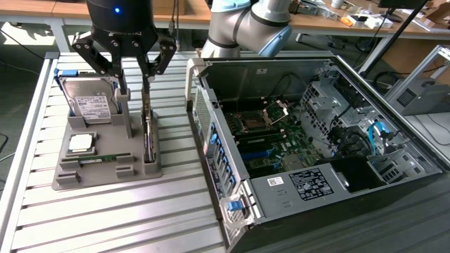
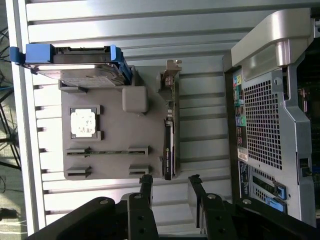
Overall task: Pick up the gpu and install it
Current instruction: 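Pick up the gpu and move the gpu toward the slot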
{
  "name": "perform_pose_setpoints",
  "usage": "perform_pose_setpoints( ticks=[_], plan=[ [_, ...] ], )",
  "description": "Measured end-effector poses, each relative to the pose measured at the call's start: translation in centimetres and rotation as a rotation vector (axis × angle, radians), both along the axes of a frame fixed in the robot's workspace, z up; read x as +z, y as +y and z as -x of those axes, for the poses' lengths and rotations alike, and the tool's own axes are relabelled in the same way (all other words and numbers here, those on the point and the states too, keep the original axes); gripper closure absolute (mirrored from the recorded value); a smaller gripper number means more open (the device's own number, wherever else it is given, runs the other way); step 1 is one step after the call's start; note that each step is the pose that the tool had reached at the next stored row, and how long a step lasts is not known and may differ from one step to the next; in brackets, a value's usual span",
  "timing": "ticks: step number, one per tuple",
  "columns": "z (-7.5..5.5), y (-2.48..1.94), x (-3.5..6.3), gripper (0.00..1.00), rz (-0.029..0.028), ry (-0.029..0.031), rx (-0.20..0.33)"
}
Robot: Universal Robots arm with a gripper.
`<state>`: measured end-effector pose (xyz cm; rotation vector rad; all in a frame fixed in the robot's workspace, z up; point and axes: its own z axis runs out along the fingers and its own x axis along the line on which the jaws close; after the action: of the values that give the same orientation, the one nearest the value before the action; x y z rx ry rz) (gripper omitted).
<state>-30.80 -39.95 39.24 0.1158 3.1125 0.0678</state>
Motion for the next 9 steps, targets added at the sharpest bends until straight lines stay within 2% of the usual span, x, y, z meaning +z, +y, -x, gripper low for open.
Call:
perform_pose_setpoints(
  ticks=[9],
  plan=[
    [0.01,0.0,-0.33,0.58,0.0001,0.0002,0.0]
  ],
)
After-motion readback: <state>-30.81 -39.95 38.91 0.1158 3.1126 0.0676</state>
